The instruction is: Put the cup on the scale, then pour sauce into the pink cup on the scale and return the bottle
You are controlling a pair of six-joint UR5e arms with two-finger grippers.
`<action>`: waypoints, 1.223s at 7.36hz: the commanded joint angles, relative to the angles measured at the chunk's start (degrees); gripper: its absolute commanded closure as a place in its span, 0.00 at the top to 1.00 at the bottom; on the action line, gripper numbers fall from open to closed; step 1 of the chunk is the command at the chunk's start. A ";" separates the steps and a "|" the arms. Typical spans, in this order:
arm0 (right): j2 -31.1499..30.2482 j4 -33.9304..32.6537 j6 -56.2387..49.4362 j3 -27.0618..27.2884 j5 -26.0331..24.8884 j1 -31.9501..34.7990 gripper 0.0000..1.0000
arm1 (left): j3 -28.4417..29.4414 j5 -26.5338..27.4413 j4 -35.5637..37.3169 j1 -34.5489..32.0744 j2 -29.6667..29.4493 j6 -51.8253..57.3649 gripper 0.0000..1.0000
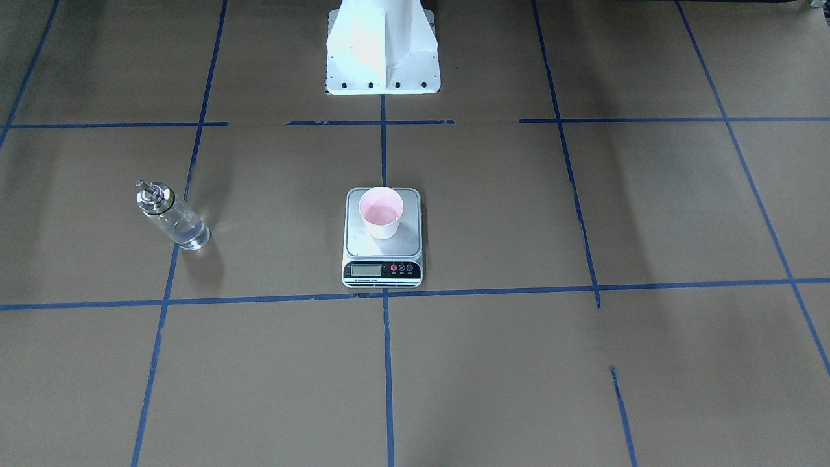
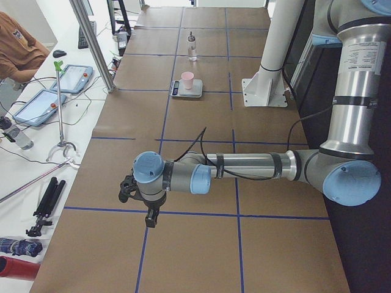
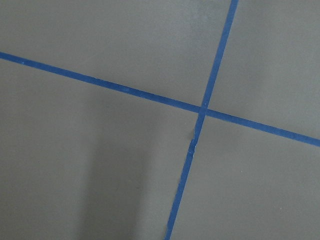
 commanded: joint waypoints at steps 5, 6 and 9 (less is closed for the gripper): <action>-2.88 -0.51 -0.19 3.93 -1.11 -1.01 1.00 | -1.65 -2.20 -0.99 0.14 0.67 -0.40 1.00; -3.22 -0.51 -0.19 3.84 -1.21 -1.63 1.00 | -2.25 -3.51 -1.07 0.14 0.67 -0.49 1.00; -4.89 -0.42 -0.28 3.84 -2.69 -1.63 1.00 | -1.55 -3.96 -1.07 0.14 1.28 -0.49 1.00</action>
